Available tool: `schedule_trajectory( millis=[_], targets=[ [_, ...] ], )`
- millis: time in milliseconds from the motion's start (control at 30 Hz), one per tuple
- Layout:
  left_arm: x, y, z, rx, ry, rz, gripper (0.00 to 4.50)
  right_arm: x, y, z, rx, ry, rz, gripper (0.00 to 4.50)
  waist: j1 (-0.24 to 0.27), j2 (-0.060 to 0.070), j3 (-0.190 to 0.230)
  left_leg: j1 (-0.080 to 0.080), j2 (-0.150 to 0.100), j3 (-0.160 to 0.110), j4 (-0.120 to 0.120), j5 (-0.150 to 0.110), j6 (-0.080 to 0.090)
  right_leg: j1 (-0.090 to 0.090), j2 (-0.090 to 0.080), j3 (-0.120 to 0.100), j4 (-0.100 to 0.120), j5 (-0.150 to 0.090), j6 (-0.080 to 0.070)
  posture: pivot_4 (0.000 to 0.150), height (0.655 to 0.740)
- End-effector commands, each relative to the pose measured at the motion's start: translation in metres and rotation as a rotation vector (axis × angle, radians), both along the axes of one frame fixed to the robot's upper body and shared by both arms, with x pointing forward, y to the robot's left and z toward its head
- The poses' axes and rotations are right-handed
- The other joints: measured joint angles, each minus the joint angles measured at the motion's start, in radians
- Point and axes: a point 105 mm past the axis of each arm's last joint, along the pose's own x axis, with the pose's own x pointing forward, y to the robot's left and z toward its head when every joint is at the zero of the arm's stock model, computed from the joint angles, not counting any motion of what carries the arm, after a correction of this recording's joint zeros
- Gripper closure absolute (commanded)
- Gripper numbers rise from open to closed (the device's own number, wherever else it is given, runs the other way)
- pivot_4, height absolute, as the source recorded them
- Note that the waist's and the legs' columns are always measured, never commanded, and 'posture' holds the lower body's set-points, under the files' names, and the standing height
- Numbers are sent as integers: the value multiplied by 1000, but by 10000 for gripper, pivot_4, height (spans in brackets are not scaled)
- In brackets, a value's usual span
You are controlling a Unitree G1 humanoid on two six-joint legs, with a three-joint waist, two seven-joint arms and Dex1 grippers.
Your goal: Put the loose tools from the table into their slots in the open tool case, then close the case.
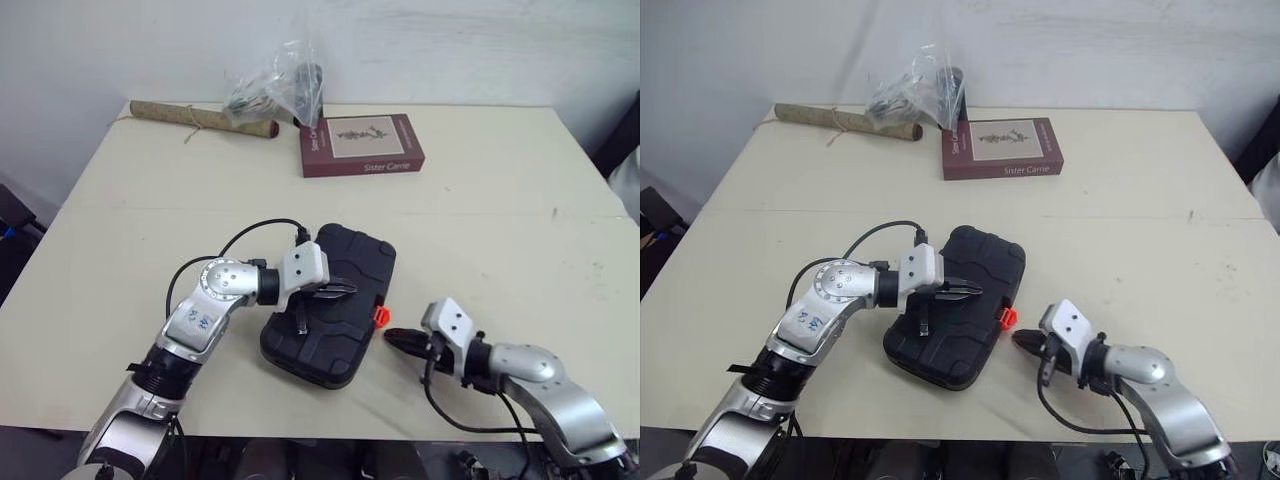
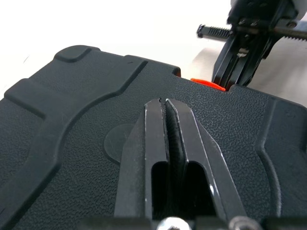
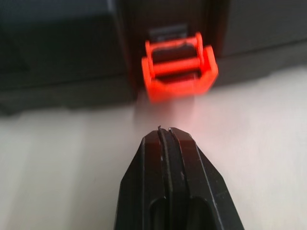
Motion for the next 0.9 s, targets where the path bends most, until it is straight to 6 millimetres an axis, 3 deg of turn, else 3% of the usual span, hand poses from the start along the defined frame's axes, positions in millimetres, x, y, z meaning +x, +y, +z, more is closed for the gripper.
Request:
schedule_trajectory(
  millis=[33, 167, 400, 900],
  targets=[
    [0, 18, -46, 156, 158, 61, 43973, 11, 11, 6, 31, -89, -3, 45000, -3, 1, -1, 0, 0, 0, 0, 0, 0, 0, 0, 0, 0, 0, 0, 1500, 7400],
    [-4, 26, -67, 234, 178, 39, 43973, 14, 23, 18, 133, -117, 42, 45000, -23, 0, -2, 1, 1, 0, -1, 0, -1, 0, 0, 0, 0, 0, 0, 1500, 7400],
    [-4, 25, -72, 231, 191, 37, 43973, 9, 31, 58, 294, -174, 118, 45000, -27, 1, -2, 1, 1, 0, -1, 1, -1, 0, -1, 3, 1, -1, -1, 1500, 7400],
    [-10, 24, -76, 224, 217, 5, 43973, -3, 33, 78, 150, -49, 225, 45000, -21, 4, -2, 0, 2, 0, -1, 0, -1, -1, -3, 10, 0, 0, -2, 1500, 7400]
  ],
)
